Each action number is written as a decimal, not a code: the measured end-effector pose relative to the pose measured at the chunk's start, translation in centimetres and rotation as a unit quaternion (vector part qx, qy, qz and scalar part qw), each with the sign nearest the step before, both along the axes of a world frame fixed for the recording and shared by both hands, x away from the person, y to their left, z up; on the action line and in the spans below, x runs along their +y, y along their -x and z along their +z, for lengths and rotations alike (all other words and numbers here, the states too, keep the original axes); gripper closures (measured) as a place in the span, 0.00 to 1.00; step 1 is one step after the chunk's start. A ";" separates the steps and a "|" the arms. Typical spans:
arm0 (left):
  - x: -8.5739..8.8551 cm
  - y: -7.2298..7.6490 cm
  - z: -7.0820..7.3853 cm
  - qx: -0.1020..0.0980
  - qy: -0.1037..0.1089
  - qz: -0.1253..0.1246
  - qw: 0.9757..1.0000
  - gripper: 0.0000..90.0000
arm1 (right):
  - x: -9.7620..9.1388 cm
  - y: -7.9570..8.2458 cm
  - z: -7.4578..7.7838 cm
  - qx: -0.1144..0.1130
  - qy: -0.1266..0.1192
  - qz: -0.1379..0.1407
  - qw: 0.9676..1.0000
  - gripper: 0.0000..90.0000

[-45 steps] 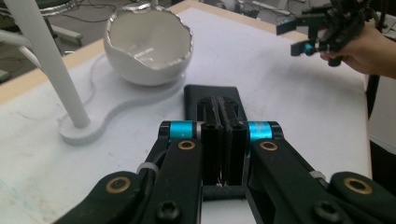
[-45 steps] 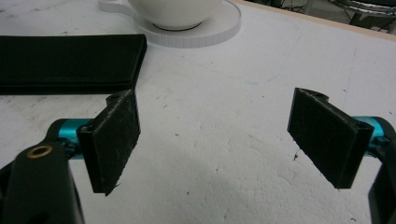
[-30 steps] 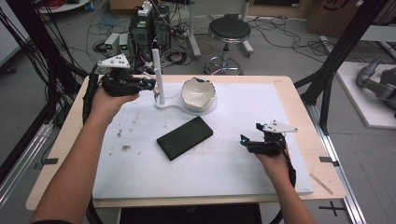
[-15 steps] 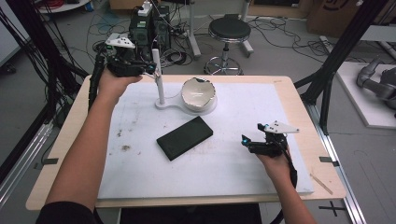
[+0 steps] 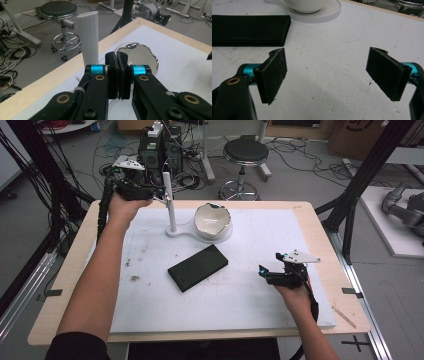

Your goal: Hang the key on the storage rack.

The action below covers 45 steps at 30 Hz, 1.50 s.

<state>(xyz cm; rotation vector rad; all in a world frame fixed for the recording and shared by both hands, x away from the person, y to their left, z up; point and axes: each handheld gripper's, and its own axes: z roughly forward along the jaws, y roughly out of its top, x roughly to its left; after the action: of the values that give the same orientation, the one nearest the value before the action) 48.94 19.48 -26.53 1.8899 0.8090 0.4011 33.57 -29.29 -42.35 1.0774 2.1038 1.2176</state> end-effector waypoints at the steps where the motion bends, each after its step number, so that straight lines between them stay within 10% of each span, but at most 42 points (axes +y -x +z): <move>1: 0.0 0.0 0.0 0.001 0.001 0.001 1.000 0.98 | 0.0 0.0 0.0 0.001 -0.001 -0.001 1.000 0.19; 14: 1.4 2.9 -0.1 -0.003 0.009 0.010 1.000 0.57 | 0.2 0.0 0.0 0.002 -0.001 0.003 1.000 0.19; 18: 2.0 4.9 -1.8 0.018 0.048 -0.010 0.999 0.51 | 0.2 0.0 0.0 0.003 0.001 0.005 1.000 0.19; 29: 1.8 10.1 -6.4 0.003 0.066 -0.055 0.996 0.36 | 0.2 0.1 0.1 -0.005 0.004 0.003 1.000 0.19; 45: 0.9 15.0 -12.1 -0.013 0.052 -0.076 0.996 0.32 | -0.4 -0.1 -0.2 -0.001 0.003 0.002 1.000 0.19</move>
<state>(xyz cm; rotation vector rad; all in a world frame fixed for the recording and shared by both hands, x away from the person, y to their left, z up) 33.97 20.34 -38.64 1.8300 0.6521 0.2835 33.67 -29.66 -42.50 1.0686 2.1078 1.2127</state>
